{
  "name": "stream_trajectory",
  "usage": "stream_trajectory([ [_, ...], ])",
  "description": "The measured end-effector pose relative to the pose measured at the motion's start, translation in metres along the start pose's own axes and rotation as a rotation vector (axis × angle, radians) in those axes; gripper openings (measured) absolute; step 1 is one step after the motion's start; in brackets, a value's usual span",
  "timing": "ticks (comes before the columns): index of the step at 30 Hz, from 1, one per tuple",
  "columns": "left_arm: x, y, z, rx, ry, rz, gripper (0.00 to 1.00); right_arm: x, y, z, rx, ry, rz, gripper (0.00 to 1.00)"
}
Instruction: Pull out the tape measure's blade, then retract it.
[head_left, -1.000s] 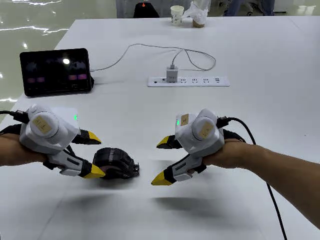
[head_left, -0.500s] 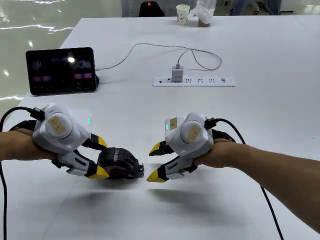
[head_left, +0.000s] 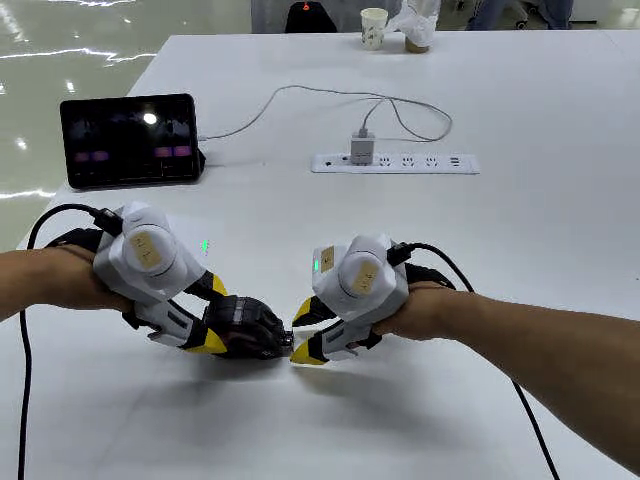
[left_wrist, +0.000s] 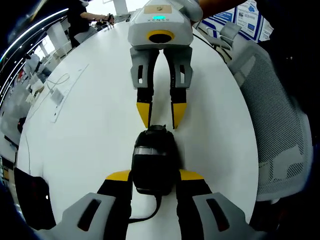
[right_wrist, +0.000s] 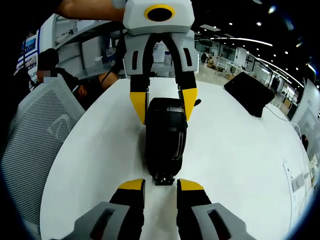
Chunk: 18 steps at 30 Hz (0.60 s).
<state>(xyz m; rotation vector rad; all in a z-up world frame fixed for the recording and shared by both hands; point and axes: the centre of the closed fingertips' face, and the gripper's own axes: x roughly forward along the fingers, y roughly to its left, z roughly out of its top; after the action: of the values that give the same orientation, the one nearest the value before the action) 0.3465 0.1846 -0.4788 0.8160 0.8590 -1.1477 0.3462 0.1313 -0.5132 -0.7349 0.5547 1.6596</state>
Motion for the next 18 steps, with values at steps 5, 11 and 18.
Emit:
stream_trajectory([
  [5, 0.0016, -0.0008, 0.0009, 0.015, 0.023, -0.008, 0.27, 0.0048, -0.0015, -0.0015, -0.019, 0.025, -0.003, 0.21],
  [11, 0.0010, -0.0019, 0.0002, 0.009, 0.024, -0.010, 0.27, 0.0077, -0.0030, -0.0025, -0.019, 0.035, -0.004, 0.18],
  [18, 0.0020, -0.0006, -0.0022, 0.011, 0.035, -0.016, 0.27, 0.0086, -0.0038, -0.0032, -0.015, 0.041, -0.005, 0.13],
])
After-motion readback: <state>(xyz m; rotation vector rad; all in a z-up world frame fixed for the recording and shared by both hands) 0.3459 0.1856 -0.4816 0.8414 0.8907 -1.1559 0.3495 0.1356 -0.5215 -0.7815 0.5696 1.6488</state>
